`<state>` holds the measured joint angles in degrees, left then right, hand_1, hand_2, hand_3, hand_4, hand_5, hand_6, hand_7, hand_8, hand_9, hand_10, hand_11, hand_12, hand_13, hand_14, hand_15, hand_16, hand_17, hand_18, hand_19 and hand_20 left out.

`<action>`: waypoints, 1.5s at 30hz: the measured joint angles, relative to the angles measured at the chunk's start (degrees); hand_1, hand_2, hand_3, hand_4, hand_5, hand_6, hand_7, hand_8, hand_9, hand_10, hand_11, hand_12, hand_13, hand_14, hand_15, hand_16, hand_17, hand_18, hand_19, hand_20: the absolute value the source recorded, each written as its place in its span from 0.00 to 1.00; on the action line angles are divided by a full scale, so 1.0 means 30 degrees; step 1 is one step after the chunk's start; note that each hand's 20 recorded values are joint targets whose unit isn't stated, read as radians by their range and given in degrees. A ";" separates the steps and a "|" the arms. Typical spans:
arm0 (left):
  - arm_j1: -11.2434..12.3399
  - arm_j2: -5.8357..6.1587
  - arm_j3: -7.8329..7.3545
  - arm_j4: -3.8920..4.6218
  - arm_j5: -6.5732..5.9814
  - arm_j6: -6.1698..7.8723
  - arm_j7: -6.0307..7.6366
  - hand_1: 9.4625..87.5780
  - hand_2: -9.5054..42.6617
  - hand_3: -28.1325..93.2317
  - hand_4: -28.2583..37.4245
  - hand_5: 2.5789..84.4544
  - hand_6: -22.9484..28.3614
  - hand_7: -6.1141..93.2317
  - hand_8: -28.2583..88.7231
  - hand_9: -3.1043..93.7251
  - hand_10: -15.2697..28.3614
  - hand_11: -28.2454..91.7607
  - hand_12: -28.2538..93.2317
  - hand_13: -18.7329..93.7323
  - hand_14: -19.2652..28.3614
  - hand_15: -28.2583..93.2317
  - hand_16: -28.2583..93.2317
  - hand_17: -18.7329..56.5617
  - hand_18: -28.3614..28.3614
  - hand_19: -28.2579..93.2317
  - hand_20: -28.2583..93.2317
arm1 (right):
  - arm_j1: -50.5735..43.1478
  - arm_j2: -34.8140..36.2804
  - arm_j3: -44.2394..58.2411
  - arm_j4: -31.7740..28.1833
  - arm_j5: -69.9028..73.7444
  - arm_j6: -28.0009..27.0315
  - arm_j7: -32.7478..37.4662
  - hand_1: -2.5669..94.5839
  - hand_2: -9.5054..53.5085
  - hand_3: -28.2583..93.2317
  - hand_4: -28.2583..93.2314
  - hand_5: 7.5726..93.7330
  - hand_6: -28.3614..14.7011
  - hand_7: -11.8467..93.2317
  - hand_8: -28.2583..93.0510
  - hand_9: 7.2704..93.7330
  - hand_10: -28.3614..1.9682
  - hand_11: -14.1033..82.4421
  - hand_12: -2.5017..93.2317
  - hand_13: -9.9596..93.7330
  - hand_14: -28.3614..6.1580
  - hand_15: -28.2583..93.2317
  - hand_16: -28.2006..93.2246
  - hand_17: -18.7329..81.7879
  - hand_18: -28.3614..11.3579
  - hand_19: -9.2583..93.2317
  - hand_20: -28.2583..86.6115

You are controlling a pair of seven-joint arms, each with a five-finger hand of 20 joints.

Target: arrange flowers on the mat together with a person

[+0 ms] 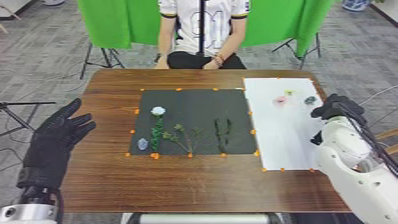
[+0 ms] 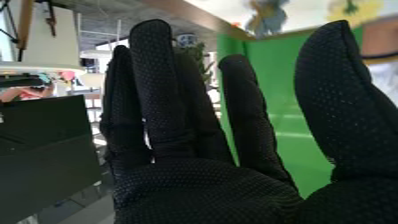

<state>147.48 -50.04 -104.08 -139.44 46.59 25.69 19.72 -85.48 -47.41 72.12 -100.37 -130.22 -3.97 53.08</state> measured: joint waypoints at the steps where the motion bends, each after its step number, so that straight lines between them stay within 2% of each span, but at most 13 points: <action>1: -0.0052 -0.0001 0.0015 0.0004 0.0008 -0.0005 -0.0044 0.14 0.26 0.87 0.00 0.35 0.55 0.22 0.15 0.35 0.78 0.44 0.32 0.34 0.94 0.62 0.16 0.11 0.94 0.63 0.29 | 0.0108 0.0004 -0.0127 0.0186 0.0005 -0.0153 0.0042 0.44 0.00 0.82 0.01 0.52 0.64 0.23 0.14 0.53 0.29 0.28 0.17 0.64 0.35 0.71 0.30 0.41 0.16 0.82 0.29; 4: -0.0166 -0.0001 0.0049 0.0011 0.0009 -0.0020 -0.0105 0.14 0.26 0.87 0.00 0.35 0.55 0.21 0.15 0.35 0.78 0.44 0.32 0.34 0.94 0.62 0.16 0.11 0.94 0.64 0.29 | 0.0516 0.0031 -0.0675 0.0868 0.0061 -0.0597 0.0153 0.45 0.00 0.83 0.00 0.54 0.65 0.24 0.14 0.55 0.31 0.29 0.17 0.65 0.36 0.70 0.29 0.41 0.16 0.82 0.28; 7: -0.0241 -0.0001 0.0104 0.0021 0.0014 -0.0060 -0.0123 0.14 0.26 0.87 0.00 0.35 0.55 0.22 0.15 0.35 0.78 0.44 0.32 0.34 0.94 0.62 0.16 0.11 0.94 0.64 0.29 | 0.0883 0.0056 -0.1193 0.1515 0.0240 -0.0909 0.0169 0.47 0.00 0.83 0.00 0.57 0.66 0.24 0.14 0.59 0.35 0.30 0.17 0.68 0.41 0.69 0.30 0.43 0.19 0.82 0.28; 10: -0.0258 0.0000 0.0164 0.0032 0.0020 -0.0100 -0.0123 0.14 0.26 0.87 0.00 0.35 0.55 0.22 0.15 0.35 0.78 0.44 0.32 0.34 0.94 0.62 0.16 0.11 0.94 0.64 0.29 | 0.1074 0.0174 -0.1683 0.1890 0.0206 -0.0896 0.0127 0.53 0.00 0.81 0.00 0.67 0.70 0.26 0.15 0.69 0.47 0.33 0.18 0.74 0.51 0.66 0.32 0.45 0.24 0.83 0.27; 13: -0.0278 0.0001 0.0198 0.0053 0.0027 -0.0141 -0.0133 0.14 0.26 0.87 0.00 0.35 0.55 0.22 0.15 0.35 0.78 0.44 0.32 0.34 0.94 0.62 0.16 0.11 0.94 0.64 0.29 | 0.1389 0.0332 -0.2205 0.2128 -0.0295 -0.0590 0.0071 0.62 0.00 0.73 0.00 0.78 0.71 0.26 0.22 0.84 0.59 0.26 0.28 0.80 0.64 0.62 0.40 0.48 0.29 0.85 0.26; 15: -0.0338 0.0001 0.0237 0.0078 0.0037 -0.0172 -0.0170 0.14 0.26 0.87 0.00 0.35 0.55 0.22 0.15 0.35 0.78 0.44 0.32 0.34 0.94 0.62 0.16 0.11 0.94 0.64 0.29 | 0.1636 0.0429 -0.2612 0.2396 -0.0828 -0.0053 0.0044 0.65 0.00 0.71 0.00 0.85 0.73 0.27 0.25 0.93 0.66 0.23 0.34 0.84 0.68 0.61 0.43 0.50 0.31 0.86 0.25; 17: -0.0385 0.0002 0.0247 0.0084 0.0062 -0.0194 -0.0208 0.14 0.26 0.87 0.00 0.35 0.55 0.21 0.15 0.35 0.78 0.44 0.32 0.34 0.94 0.62 0.16 0.11 0.94 0.64 0.29 | 0.1752 0.0514 -0.3120 0.2715 -0.1369 0.0938 0.0034 0.66 0.00 0.71 0.00 0.89 0.74 0.28 0.25 0.99 0.71 0.25 0.38 0.87 0.70 0.62 0.43 0.52 0.32 0.88 0.25; 21: -0.0396 0.0002 0.0248 0.0085 0.0072 -0.0238 -0.0225 0.14 0.27 0.87 0.00 0.35 0.55 0.21 0.15 0.35 0.78 0.44 0.32 0.34 0.94 0.62 0.16 0.11 0.94 0.64 0.29 | 0.1702 0.0565 -0.3886 0.3082 -0.2062 0.3130 0.0051 0.66 0.00 0.71 0.00 0.90 0.74 0.28 0.26 1.00 0.73 0.30 0.39 0.89 0.69 0.64 0.43 0.53 0.33 0.89 0.25; 26: -0.0229 0.0008 0.0148 0.0080 0.0063 -0.0238 -0.0184 0.14 0.27 0.87 0.00 0.35 0.55 0.21 0.15 0.35 0.79 0.44 0.32 0.35 0.95 0.64 0.16 0.11 0.94 0.65 0.29 | 0.1139 0.0565 -0.3574 0.2742 -0.2416 0.3801 0.0041 0.66 0.00 0.73 0.00 0.91 0.73 0.28 0.26 1.00 0.75 0.33 0.38 0.90 0.70 0.65 0.42 0.54 0.33 0.89 0.25; 34: 0.0633 -0.0184 -0.0311 -0.0004 0.0021 -0.0210 0.0111 0.13 0.27 0.87 0.00 0.35 0.56 0.22 0.15 0.36 0.79 0.45 0.32 0.35 0.95 0.64 0.16 0.11 0.94 0.65 0.30 | 0.0432 0.0780 -0.3798 -0.0017 -0.3516 0.7293 -0.0261 0.65 0.00 0.74 0.00 0.92 0.73 0.28 0.26 1.00 0.75 0.34 0.38 0.90 0.71 0.66 0.42 0.54 0.32 0.90 0.25; 41: 0.1143 -0.0203 -0.0554 -0.0109 -0.0120 -0.0159 0.0678 0.13 0.27 0.87 0.00 0.35 0.56 0.21 0.15 0.36 0.79 0.45 0.32 0.36 0.96 0.65 0.16 0.12 0.95 0.66 0.31 | 0.2936 0.0774 -0.7042 -0.2778 -0.2791 0.7540 -0.3169 0.65 0.00 0.75 0.00 0.91 0.72 0.28 0.27 1.00 0.75 0.34 0.38 0.90 0.71 0.66 0.42 0.53 0.33 0.90 0.24; 45: 0.1385 -0.0204 -0.0721 -0.0211 -0.0126 -0.0151 0.0797 0.13 0.26 0.87 0.00 0.35 0.56 0.21 0.15 0.36 0.80 0.45 0.32 0.36 0.96 0.66 0.16 0.12 0.95 0.66 0.31 | 0.4867 0.0215 -0.9248 -0.3570 -0.1237 0.7477 -0.5155 0.64 0.00 0.76 0.00 0.91 0.73 0.28 0.27 1.00 0.75 0.32 0.39 0.89 0.71 0.66 0.43 0.53 0.34 0.90 0.24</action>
<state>151.64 -50.65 -106.24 -140.08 46.22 25.24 22.11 -70.88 -46.76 44.38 -111.09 -133.93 18.46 37.61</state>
